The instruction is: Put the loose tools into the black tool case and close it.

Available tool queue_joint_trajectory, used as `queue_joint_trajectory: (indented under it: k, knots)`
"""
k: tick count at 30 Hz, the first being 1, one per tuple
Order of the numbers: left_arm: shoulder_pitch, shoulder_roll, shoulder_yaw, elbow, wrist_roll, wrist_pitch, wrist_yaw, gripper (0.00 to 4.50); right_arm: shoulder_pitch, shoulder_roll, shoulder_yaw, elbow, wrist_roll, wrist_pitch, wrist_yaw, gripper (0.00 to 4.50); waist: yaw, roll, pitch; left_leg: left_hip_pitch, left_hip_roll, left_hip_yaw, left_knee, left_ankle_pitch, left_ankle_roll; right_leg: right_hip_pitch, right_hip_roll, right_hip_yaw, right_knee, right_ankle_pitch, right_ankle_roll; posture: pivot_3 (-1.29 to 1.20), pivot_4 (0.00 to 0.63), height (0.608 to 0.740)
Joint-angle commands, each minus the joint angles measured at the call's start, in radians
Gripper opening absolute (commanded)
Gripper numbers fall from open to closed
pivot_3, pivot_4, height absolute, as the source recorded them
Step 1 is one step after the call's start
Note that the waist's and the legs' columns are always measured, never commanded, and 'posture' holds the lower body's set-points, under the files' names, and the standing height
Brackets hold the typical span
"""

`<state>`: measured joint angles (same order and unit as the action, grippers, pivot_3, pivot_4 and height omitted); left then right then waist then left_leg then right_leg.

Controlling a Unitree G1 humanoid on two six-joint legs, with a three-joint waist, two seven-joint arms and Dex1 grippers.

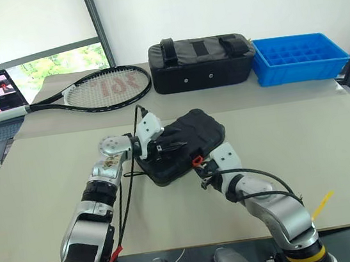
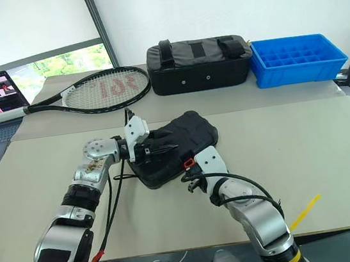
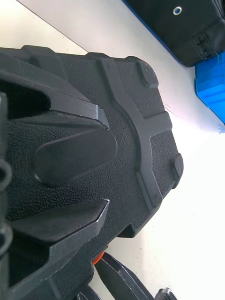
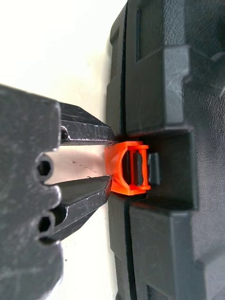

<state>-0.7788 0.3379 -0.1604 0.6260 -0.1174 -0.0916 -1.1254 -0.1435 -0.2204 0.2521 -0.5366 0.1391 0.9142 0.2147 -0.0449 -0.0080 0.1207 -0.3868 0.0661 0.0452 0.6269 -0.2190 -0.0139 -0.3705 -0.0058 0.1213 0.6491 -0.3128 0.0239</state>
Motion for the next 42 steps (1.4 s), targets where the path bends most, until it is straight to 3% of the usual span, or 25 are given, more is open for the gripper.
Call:
queue_joint_trajectory:
  k: [1, 24, 29, 35, 42]
  knots:
    - [0.027, 0.000, -0.024, 0.018, 0.029, -0.005, -0.002, 2.50, -0.009, 0.000, -0.016, -0.066, -0.011, -0.019, -0.015, 1.27, 0.000, 0.000, 0.000, 0.000, 0.000, 0.000, 0.000, 0.000, 0.000, 0.000, 0.000, 0.000, 0.000, 0.000, 0.000, 0.00, 0.150, 0.707]
    - [0.034, -0.009, -0.034, 0.027, 0.028, -0.009, 0.006, 2.50, 0.000, 0.000, 0.004, 0.002, -0.031, -0.058, -0.019, 1.27, 0.001, 0.000, -0.002, 0.000, 0.000, 0.000, 0.000, 0.000, 0.000, 0.000, 0.000, 0.000, -0.001, 0.000, 0.000, 0.00, 0.150, 0.707]
    - [0.041, -0.008, -0.036, 0.025, 0.030, -0.014, 0.008, 2.50, 0.060, 0.064, -0.163, 0.002, 0.111, -0.081, 0.037, 1.27, 0.002, 0.000, -0.003, 0.000, 0.000, 0.000, 0.000, 0.000, 0.000, 0.000, 0.000, 0.000, -0.001, 0.000, 0.000, 0.00, 0.150, 0.707]
    - [0.038, -0.007, -0.035, 0.034, 0.031, -0.019, 0.011, 2.50, 0.094, 0.092, -0.262, -0.029, 0.215, -0.062, 0.067, 1.27, 0.001, 0.000, -0.003, 0.000, -0.001, 0.000, -0.001, 0.000, 0.000, 0.001, 0.000, 0.000, -0.002, 0.000, 0.001, 0.00, 0.150, 0.707]
    - [0.037, -0.010, -0.035, 0.039, 0.032, -0.025, 0.014, 2.50, 0.065, 0.140, -0.250, -0.031, 0.219, -0.043, 0.006, 1.27, 0.000, 0.000, -0.004, 0.000, 0.000, -0.001, -0.001, 0.000, 0.000, 0.001, 0.000, 0.000, -0.001, 0.000, 0.001, 0.00, 0.150, 0.707]
